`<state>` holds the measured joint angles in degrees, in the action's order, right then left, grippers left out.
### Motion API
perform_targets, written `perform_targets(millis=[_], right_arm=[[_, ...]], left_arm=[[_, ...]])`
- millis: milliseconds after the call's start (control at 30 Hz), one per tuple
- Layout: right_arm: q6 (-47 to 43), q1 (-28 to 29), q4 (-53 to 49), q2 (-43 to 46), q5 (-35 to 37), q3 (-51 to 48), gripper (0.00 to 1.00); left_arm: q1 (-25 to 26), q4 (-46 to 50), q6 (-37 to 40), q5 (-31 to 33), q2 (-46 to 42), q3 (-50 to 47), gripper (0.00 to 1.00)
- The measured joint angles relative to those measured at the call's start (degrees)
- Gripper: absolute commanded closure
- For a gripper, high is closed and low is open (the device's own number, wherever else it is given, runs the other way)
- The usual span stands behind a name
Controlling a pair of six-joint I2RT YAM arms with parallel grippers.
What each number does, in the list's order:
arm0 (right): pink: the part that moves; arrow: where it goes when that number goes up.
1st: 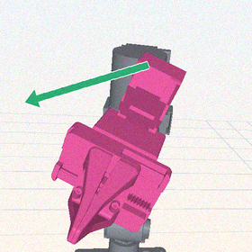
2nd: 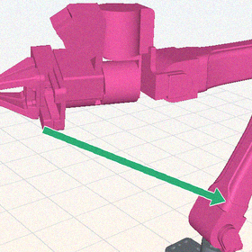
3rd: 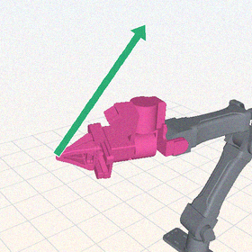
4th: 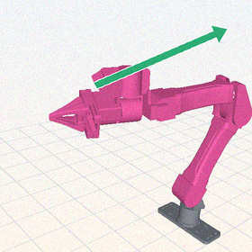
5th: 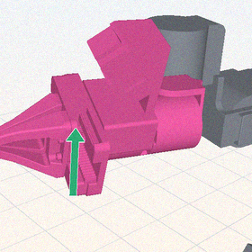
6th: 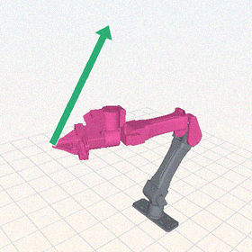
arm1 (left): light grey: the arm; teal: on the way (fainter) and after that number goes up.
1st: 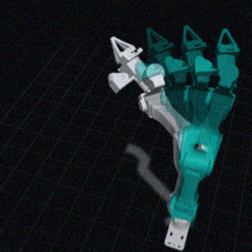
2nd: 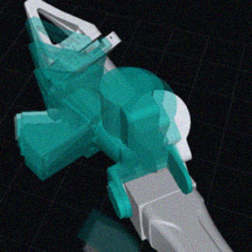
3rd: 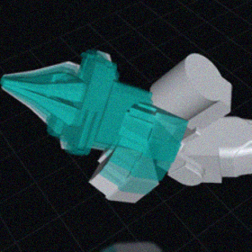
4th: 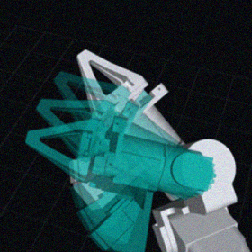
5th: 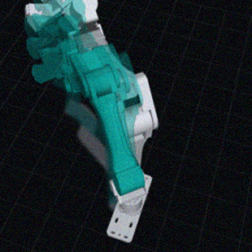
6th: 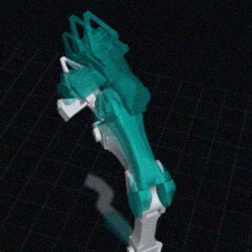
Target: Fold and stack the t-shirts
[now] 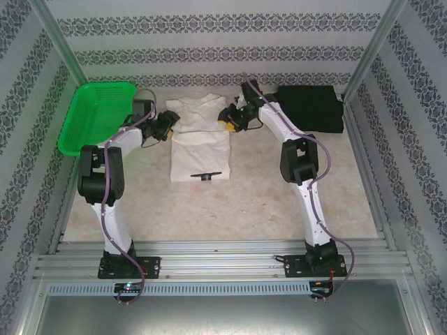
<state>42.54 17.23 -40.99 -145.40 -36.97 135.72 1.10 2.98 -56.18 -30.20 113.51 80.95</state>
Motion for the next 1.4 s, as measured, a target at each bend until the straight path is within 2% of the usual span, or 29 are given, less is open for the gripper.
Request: perform_targets(millis=[100,200,400,467,600,733,833,1067,1400], right_arm=[[0.7,-1.2,2.3,2.0,0.0,0.7,0.51],[0.3,-1.7,3.3,7.8,-0.2,-2.3,0.51],[-2.4,0.9,7.9,30.6,-0.2,-26.5,0.45],[-3.2,2.6,9.5,37.7,0.2,-35.9,0.45],[-3.2,5.7,12.8,45.2,0.3,-51.8,0.45],[-1.3,8.2,16.5,45.8,0.5,-64.8,0.46],[0.4,9.5,18.6,45.1,0.5,-69.9,0.46],[2.4,11.5,24.4,40.7,0.7,-70.4,0.48],[3.7,11.8,25.2,38.0,2.6,-70.5,0.45]], left_arm=[[-0.5,0.1,0.0,0.3,-2.2,1.8,0.34],[-0.9,2.5,1.2,0.7,-7.2,2.0,0.32],[-1.0,9.9,8.1,1.3,-21.3,-1.2,0.31],[-0.4,12.6,10.5,1.5,-27.1,-6.2,0.32],[2.1,17.7,13.4,1.0,-33.7,-16.0,0.37],[3.7,20.7,13.7,0.4,-37.6,-29.0,0.40],[3.9,21.2,12.7,0.3,-39.3,-36.1,0.40],[5.1,15.1,8.7,0.5,-38.5,-41.8,0.42],[6.4,5.2,4.2,2.3,-32.7,-43.7,0.43]])
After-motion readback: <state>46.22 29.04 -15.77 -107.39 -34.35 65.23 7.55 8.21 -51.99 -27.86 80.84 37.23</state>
